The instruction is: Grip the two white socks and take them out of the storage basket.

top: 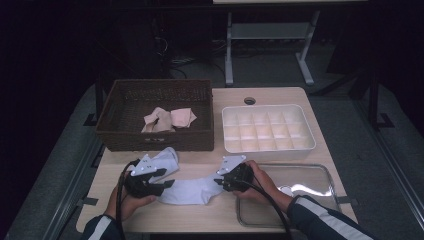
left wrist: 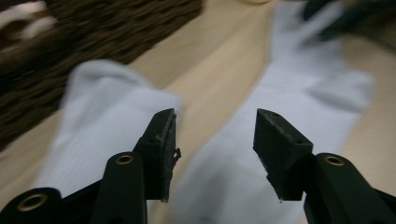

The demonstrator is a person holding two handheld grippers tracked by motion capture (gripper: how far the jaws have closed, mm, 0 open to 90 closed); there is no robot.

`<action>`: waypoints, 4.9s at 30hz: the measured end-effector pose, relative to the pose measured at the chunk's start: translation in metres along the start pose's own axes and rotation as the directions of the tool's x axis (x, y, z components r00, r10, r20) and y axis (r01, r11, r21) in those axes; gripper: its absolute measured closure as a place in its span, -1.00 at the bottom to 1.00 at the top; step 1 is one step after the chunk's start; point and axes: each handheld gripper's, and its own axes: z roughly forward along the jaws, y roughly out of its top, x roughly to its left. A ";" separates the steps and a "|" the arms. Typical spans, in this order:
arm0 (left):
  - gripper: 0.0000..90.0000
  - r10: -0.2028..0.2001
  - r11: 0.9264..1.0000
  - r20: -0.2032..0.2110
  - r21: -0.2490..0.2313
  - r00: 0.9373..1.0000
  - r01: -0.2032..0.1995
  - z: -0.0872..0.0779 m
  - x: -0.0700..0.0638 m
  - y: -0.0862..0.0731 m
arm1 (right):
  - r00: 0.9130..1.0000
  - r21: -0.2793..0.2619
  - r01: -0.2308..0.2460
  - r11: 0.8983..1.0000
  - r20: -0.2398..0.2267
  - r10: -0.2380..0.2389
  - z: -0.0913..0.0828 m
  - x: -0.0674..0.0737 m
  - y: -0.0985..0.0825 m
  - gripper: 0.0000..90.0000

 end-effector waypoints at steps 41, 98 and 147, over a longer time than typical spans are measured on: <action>0.80 0.171 0.983 0.183 -0.096 0.968 -0.155 0.079 -0.017 0.081 | 0.992 -0.057 -0.117 0.991 -0.061 0.114 -0.018 -0.024 -0.011 0.17; 0.97 -0.016 0.985 -0.075 -0.173 0.997 0.003 -0.003 0.000 0.038 | 0.984 -0.007 -0.175 0.985 0.032 0.175 0.002 -0.026 0.007 0.50; 0.49 0.027 1.000 -0.045 -0.014 0.999 -0.027 0.047 0.013 0.041 | 0.993 0.088 -0.103 0.991 -0.049 0.107 -0.012 -0.024 -0.020 0.22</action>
